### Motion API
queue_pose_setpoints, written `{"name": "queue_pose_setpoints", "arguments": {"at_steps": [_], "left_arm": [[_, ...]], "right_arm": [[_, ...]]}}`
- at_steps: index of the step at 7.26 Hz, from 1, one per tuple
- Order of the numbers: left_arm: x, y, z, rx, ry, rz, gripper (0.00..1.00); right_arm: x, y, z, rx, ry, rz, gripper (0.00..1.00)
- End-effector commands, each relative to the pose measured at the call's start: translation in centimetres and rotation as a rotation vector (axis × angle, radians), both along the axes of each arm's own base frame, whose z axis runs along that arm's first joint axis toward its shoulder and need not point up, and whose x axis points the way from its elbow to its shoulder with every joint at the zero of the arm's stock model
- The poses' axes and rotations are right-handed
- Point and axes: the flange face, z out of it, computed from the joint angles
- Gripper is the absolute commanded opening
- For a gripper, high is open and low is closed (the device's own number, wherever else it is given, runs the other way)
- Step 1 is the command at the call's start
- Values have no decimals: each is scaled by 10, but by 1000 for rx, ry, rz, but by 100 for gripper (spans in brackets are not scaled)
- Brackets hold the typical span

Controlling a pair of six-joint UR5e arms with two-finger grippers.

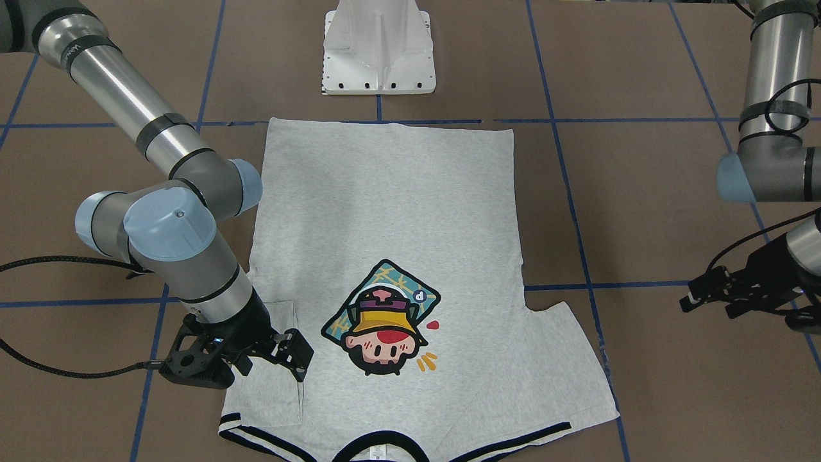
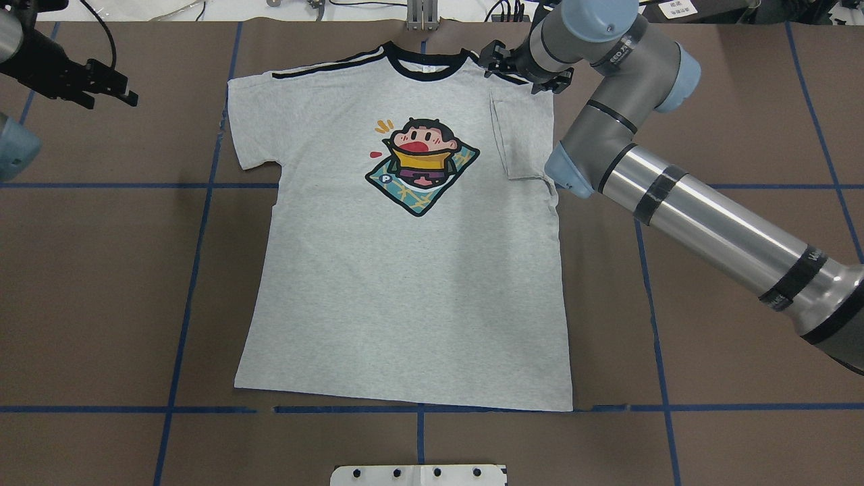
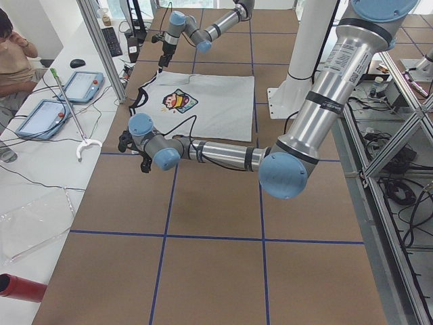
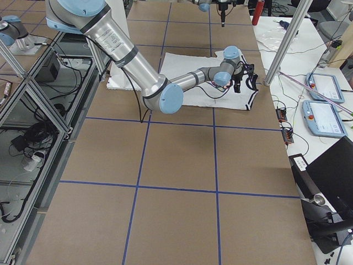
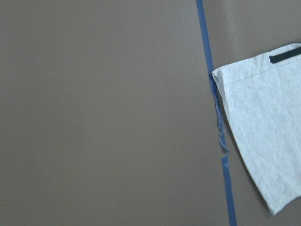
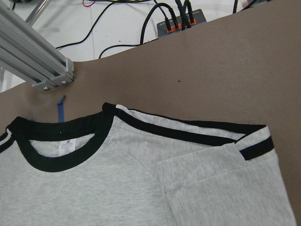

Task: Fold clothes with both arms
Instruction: 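Fold the sleeve inward with the right gripper while the left arm reaches in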

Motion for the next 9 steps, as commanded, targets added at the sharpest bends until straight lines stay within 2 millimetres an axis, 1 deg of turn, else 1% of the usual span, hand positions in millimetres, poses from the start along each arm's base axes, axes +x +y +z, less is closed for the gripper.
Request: {"name": "queue_pose_setpoints", "arguments": {"at_steps": [1,2,3,4,5,6,7,8,9], "left_arm": [[70,-33,-21,-26,10,-97,94],[91,-51,-29,-27,-12,-107,91],[102,-60,-30,-3,-21,-128,84],[120,-65,-26,-1,-25,-149,76],[137,-68,-34,-20,-17,-170,69],[151,-69,-34,-17,-39,-194,62],[153,-68,-26,-11,-39,-196,55],[160,-72,-25,-5,-50,-208,51],[167,-72,-25,-2,-60,-213,44]], "right_arm": [[40,26,30,9,-20,-19,100],[58,31,45,2,-21,-23,100],[62,35,67,6,6,-41,100],[66,36,74,7,15,-41,100],[68,38,84,-3,24,-40,100],[69,40,91,-9,31,-40,100],[70,40,94,-11,35,-38,100],[71,41,99,-16,39,-36,100],[71,42,102,-16,43,-36,100]]}}
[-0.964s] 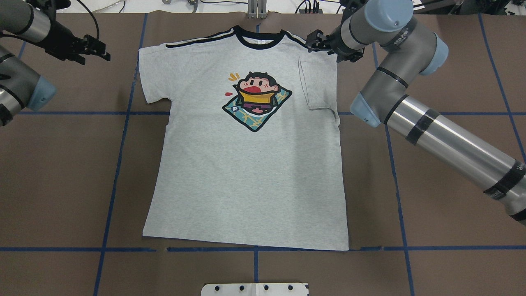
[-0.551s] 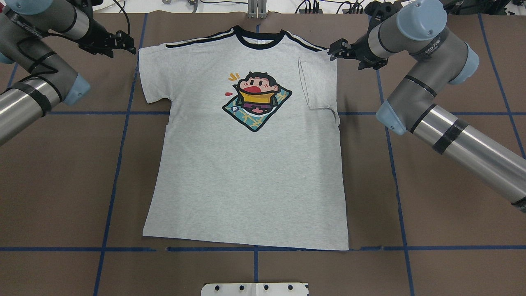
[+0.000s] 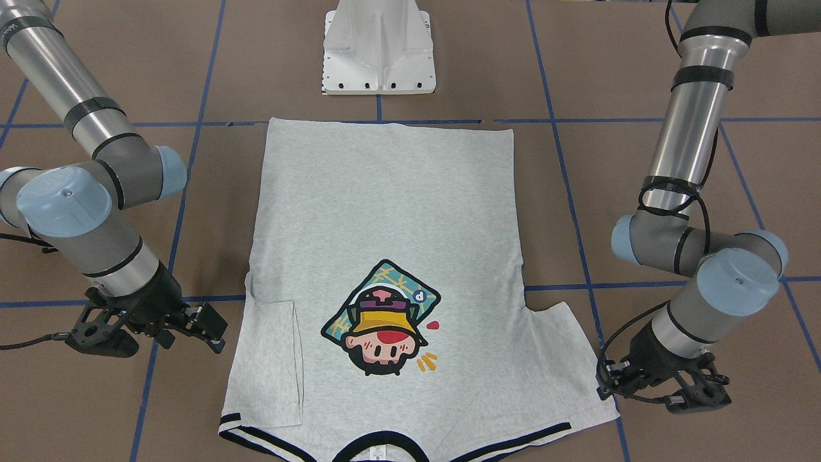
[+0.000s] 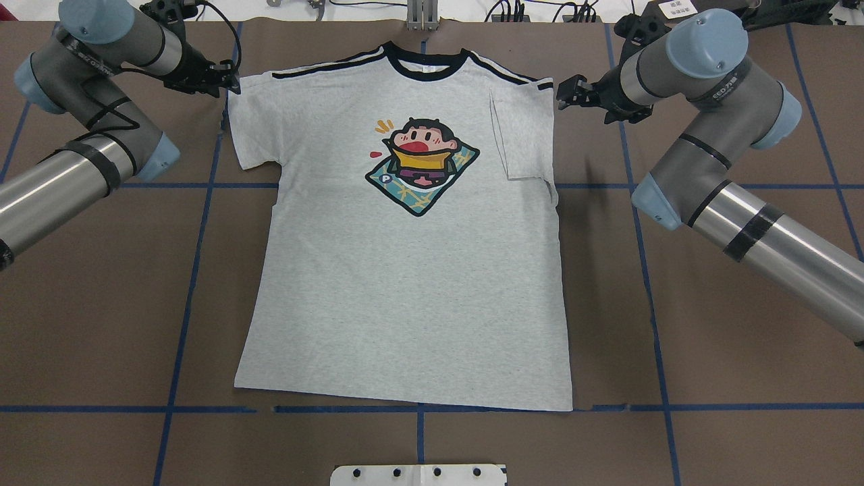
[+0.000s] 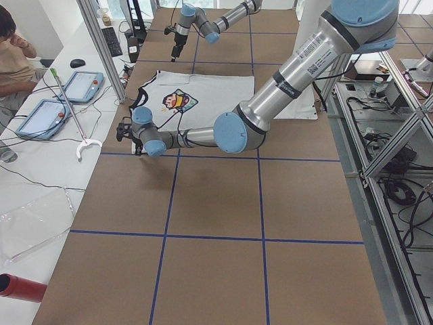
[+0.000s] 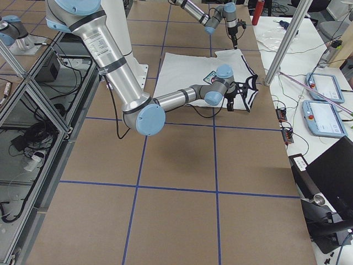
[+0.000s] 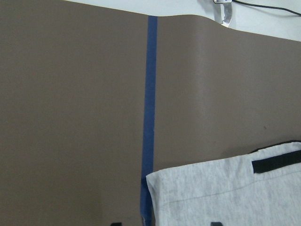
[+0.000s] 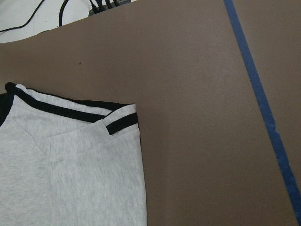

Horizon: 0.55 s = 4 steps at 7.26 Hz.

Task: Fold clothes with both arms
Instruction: 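Grasp the sleeve nearest the left gripper and fold it inward onto the shirt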

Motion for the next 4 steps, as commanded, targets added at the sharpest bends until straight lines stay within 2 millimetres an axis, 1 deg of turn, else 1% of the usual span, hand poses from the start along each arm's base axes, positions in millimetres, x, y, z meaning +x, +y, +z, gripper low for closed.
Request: {"name": "queue_pose_setpoints", "arguments": {"at_steps": [1,2,3,4], "left_arm": [[9,-1,2,6,-11,-10,38],[9,-1,0,9,-10,-9,22],[10,-1,-1,11,-9,-9,0],[10,-3,-5,18,-5,-9,0]], "right_arm": [[1,1,5,-2,6,2,100],[1,1,5,-3,5,1,100],[1,1,6,-5,8,2,100],[1,0,9,-7,12,3,100]]}}
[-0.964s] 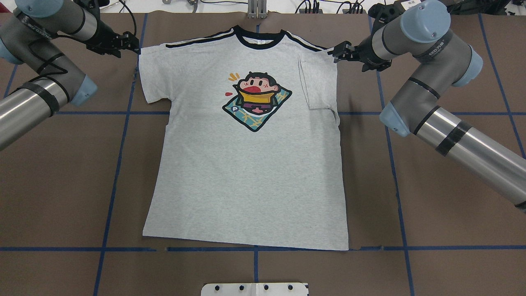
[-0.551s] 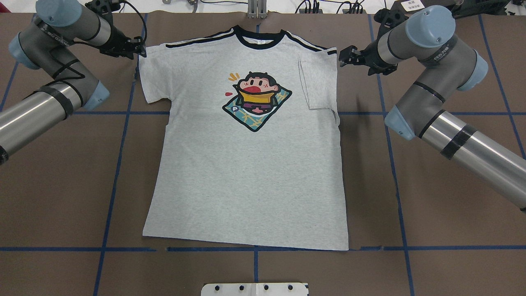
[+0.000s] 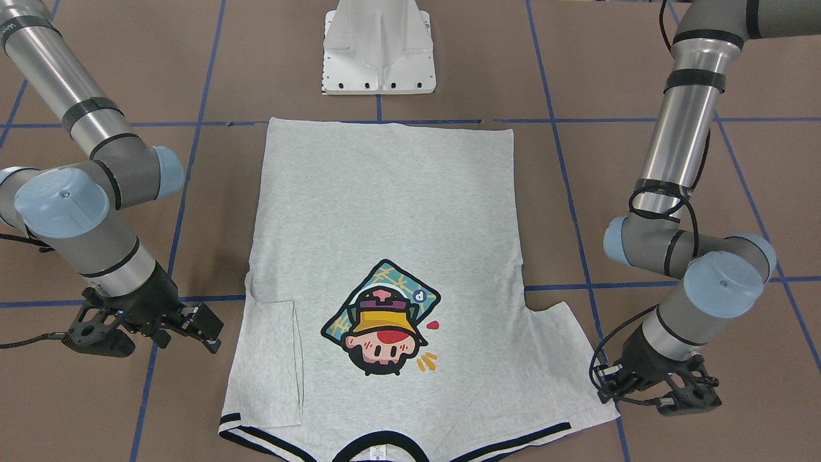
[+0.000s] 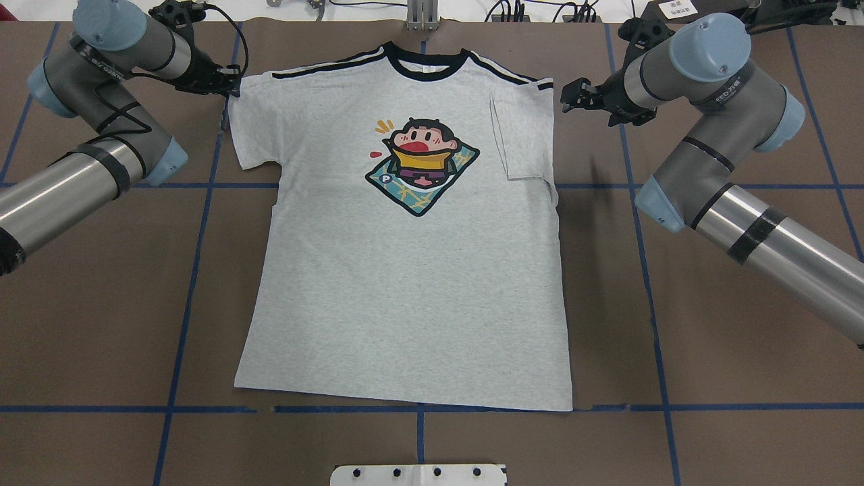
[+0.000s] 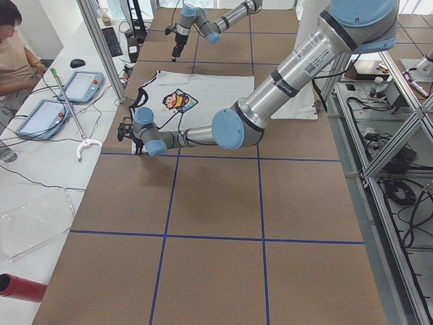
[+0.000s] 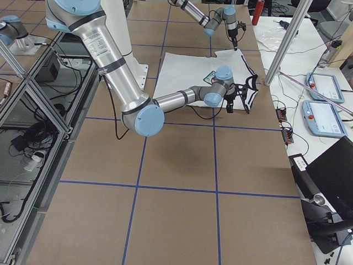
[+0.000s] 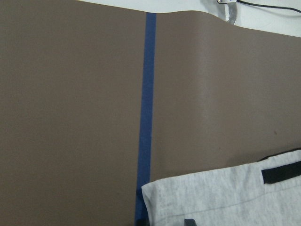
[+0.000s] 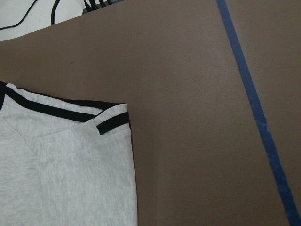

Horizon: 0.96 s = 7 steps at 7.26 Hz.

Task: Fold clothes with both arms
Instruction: 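Grasp the sleeve nearest the left gripper and fold it inward onto the shirt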

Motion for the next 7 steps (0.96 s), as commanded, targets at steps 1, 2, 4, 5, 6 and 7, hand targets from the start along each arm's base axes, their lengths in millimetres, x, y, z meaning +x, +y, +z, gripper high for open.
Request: {"name": "queue_pose_setpoints", "arguments": {"at_steps": [1,2,4,5,6,7], "left_arm": [[1,-3,-25,31,37,-10,0],[4,-1,-66,39,104,-38,0],[55,30,-122,-19,166,-27,0],[71,34,-131,5,151,-69,0],[81,34,-138,22,140,-98,0],[86,25,-155,-1,141,-122,0]], "right_arm": [[0,0,3,1,7,-3,100],[1,-1,3,4,9,-2,100],[7,-5,5,2,14,3,100],[6,-7,13,-4,24,-3,100],[6,-7,14,-9,25,-3,100],[6,-6,14,-9,23,-3,100]]}}
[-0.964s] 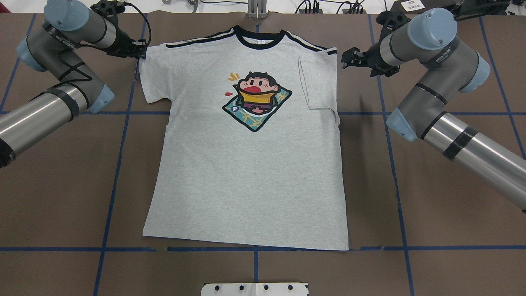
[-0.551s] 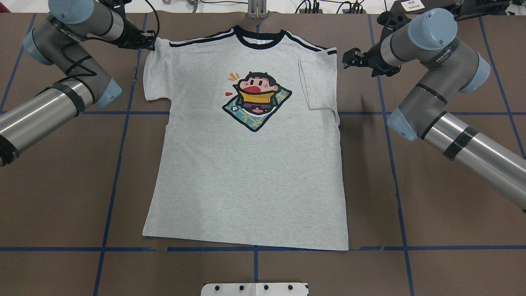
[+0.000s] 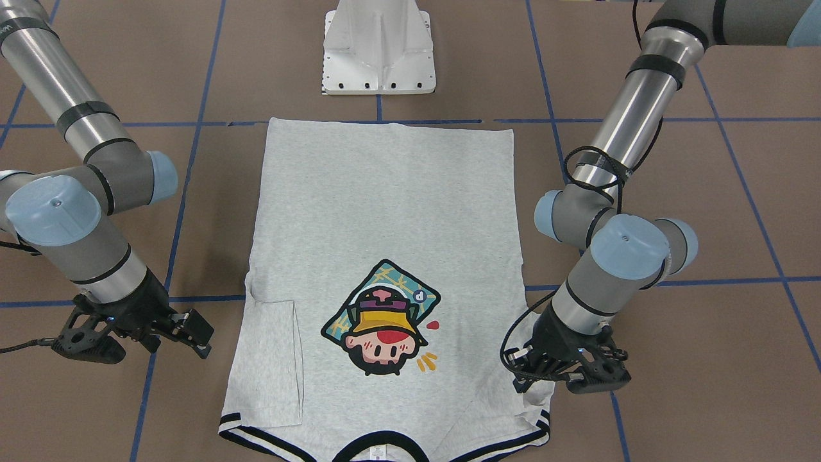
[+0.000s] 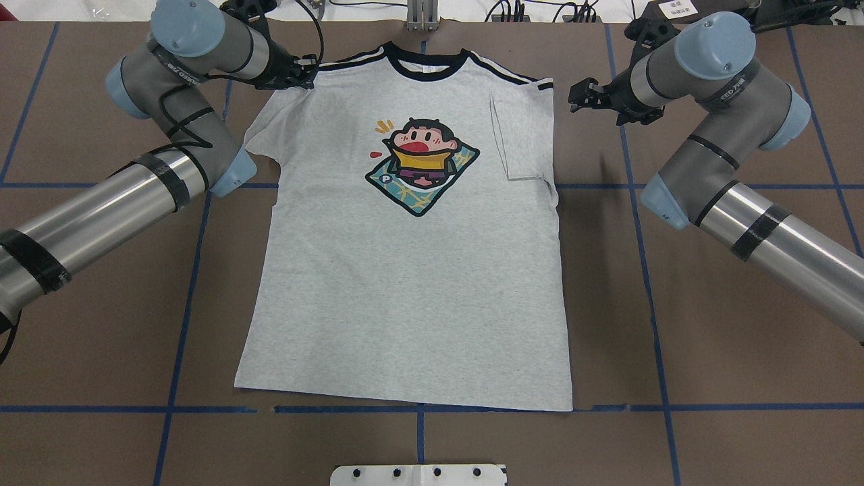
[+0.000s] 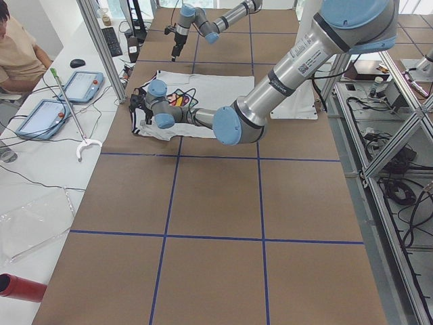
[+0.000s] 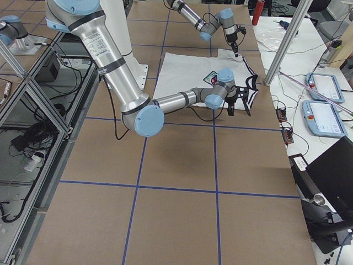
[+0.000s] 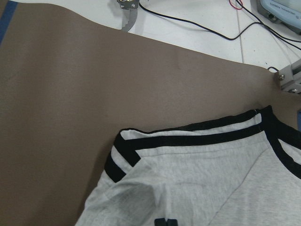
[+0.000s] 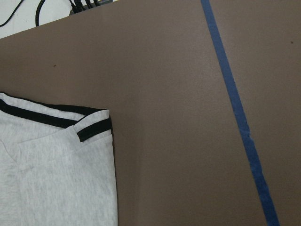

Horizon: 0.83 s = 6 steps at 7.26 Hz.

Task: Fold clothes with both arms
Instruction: 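Grasp the sleeve nearest the left gripper and fold it inward onto the shirt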

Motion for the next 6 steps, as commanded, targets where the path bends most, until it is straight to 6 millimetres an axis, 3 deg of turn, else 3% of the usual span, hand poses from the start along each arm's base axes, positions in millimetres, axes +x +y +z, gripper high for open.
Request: {"name": "queue_pose_setpoints", "arguments": {"at_steps": [1,2,3,4,5,6], "left_arm": [[18,-21,-20,-13,-43,-95,0],[21,-22,-17,-17,-52,-95,0],[29,-22,-29,1,-54,-112,20],[32,-20,-30,6,-57,-107,55],[35,-15,-52,28,-26,-100,74],[22,6,-65,65,26,-72,76]], "right_arm": [[0,0,1,-3,2,0,100],[0,-1,0,-1,-1,-1,100],[0,0,0,-3,-2,-1,100],[0,1,-2,-2,-11,-7,100],[-1,8,-22,13,-45,-16,100],[-15,30,-49,7,-97,-49,100]]}}
